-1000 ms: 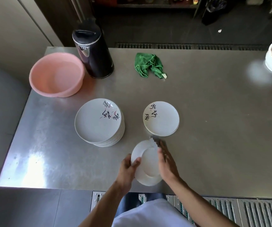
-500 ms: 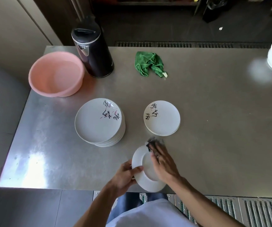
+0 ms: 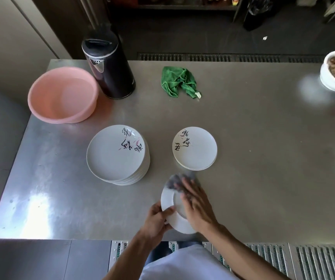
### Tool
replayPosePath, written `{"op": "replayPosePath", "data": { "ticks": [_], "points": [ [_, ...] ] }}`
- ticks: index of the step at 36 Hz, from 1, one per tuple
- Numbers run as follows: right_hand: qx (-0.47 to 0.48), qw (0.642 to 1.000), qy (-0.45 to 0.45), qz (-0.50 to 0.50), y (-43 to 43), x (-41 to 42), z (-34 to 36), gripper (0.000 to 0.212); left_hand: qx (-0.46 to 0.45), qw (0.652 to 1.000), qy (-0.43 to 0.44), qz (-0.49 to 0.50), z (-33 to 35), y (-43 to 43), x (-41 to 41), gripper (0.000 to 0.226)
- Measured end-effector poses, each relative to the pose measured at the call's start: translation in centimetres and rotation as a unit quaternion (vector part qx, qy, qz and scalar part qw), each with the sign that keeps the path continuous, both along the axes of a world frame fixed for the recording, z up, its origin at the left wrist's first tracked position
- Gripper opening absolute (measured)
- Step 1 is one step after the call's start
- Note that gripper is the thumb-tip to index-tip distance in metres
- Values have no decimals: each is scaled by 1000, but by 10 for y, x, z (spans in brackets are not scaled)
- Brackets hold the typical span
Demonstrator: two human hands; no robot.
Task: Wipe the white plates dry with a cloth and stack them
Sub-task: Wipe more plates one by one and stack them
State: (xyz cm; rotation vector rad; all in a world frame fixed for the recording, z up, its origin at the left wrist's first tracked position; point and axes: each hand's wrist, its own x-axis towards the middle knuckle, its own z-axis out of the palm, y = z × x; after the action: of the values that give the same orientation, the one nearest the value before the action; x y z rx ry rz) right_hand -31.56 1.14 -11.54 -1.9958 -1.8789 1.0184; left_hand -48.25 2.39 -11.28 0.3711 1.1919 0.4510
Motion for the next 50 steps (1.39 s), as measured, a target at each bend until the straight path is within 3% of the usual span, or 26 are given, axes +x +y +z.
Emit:
{"op": "replayPosePath", "data": {
  "ticks": [4,7,9,11,13,16,19,21,26,27,31,34,36,38,40,44,47,50],
  "points": [
    [-47,975,71,-205,2,-1,4,52,-13,1000,14,15,3,-1,-1,49],
    [-74,952,134,-265,-4,-7,9,50,-20,999,33,4,5,3,-10,52],
    [-64,959,151,-233,-7,-12,13,48,-8,999,36,-18,5,7,-14,44],
    [-1,987,123,-107,-8,-23,17,44,-4,999,26,-29,6,10,-14,33],
    [46,993,111,15,-10,-34,18,43,8,999,0,-31,7,11,-14,23],
    [71,993,38,91,-10,-31,11,44,19,1000,-15,-13,7,12,-11,25],
    [53,994,-91,-3,7,-24,8,46,-4,1000,0,4,7,11,-9,19],
    [14,989,-128,-70,19,-26,7,48,-7,1000,7,-1,7,10,-6,21],
    [80,990,-30,114,10,-30,1,47,8,1000,3,4,5,11,-5,24],
    [85,990,-40,109,11,-26,0,47,9,1000,4,1,6,11,-5,22],
    [22,994,-78,-78,22,-12,-2,48,6,1000,5,-10,8,7,-7,26],
    [100,993,-44,42,8,-20,-3,48,10,1000,1,17,7,9,-5,26],
    [105,990,-1,94,2,-19,-2,43,7,998,-9,55,4,8,-3,24],
    [111,994,10,12,9,-15,-2,41,-4,996,-14,85,1,6,1,21],
    [43,989,19,-144,15,-14,2,42,-15,994,-11,106,0,5,2,24],
    [-83,949,60,-297,15,-15,6,49,-21,996,3,82,3,6,-3,53],
    [-44,958,76,-272,13,-22,11,44,-43,998,-23,46,4,9,-11,48],
    [11,983,122,-138,8,-35,7,39,-8,999,-48,3,3,11,-18,36]
  ]
}}
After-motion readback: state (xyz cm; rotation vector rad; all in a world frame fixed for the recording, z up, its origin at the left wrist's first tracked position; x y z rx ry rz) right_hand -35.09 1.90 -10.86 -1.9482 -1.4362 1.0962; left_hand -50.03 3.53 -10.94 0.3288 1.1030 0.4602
